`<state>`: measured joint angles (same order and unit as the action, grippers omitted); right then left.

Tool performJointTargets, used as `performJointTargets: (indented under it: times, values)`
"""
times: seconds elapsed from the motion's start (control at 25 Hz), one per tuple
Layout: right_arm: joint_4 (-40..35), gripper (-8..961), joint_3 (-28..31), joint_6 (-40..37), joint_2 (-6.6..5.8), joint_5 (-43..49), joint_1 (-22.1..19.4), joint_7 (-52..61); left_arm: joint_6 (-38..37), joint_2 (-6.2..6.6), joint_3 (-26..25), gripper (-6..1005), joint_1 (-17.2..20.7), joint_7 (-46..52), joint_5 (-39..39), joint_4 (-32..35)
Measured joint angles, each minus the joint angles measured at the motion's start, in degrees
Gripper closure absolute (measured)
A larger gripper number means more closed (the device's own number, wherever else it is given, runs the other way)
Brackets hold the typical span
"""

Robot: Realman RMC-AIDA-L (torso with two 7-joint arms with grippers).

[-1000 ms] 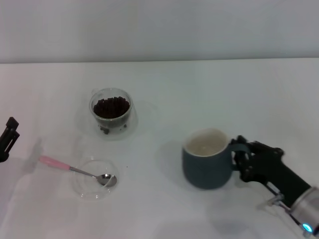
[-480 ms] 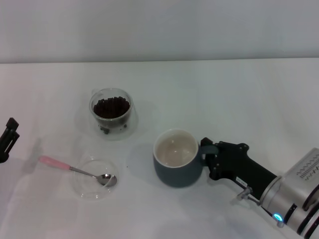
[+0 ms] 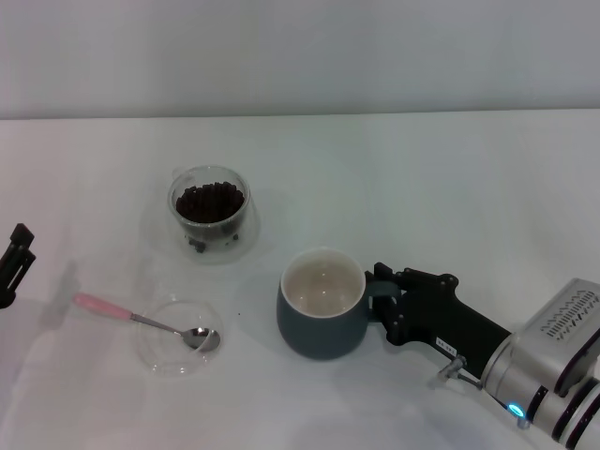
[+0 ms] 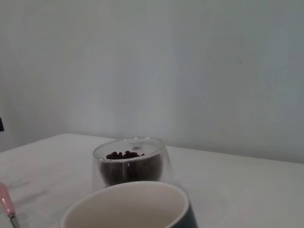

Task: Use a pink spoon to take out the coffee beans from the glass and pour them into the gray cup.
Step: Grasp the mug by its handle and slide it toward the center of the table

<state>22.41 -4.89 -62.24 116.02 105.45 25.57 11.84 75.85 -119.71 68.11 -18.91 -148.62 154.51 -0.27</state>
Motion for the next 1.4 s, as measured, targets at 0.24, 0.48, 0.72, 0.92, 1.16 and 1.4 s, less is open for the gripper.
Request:
performJointTargets:
  times: [0.24,0.48,0.72,0.92,1.16,1.4]
  values:
    - [0.24,769,-0.15,-0.06,-0.1,0.56,-0.17,-0.37,0.0,0.0,0.0,213,0.07,0.02,0.0,0.0]
    - [0.13,478,0.27,-0.36,-0.37,1.61,-0.65,0.91,0.0,0.0,0.0,214,0.18,0.05,0.12,-0.02]
    - [-0.81,272,-0.26,-0.49,-0.62,1.61,-1.33,5.58,0.01,0.0,0.0,214,0.28,0.08,0.12,-0.08]
    - [-0.94,96,-1.08,-0.75,-0.85,1.94,-1.98,7.41,0.0,0.05,0.0,214,0.28,0.18,0.15,-0.09]
    - [-3.61,103,-1.94,-1.79,-0.95,6.78,-2.01,15.28,0.01,0.09,0.0,214,0.28,0.18,0.17,-0.09]
    - [-6.9,108,-4.1,-5.33,-1.13,7.65,-3.05,20.83,0.0,0.14,-0.12,214,0.28,0.23,0.29,-0.08]
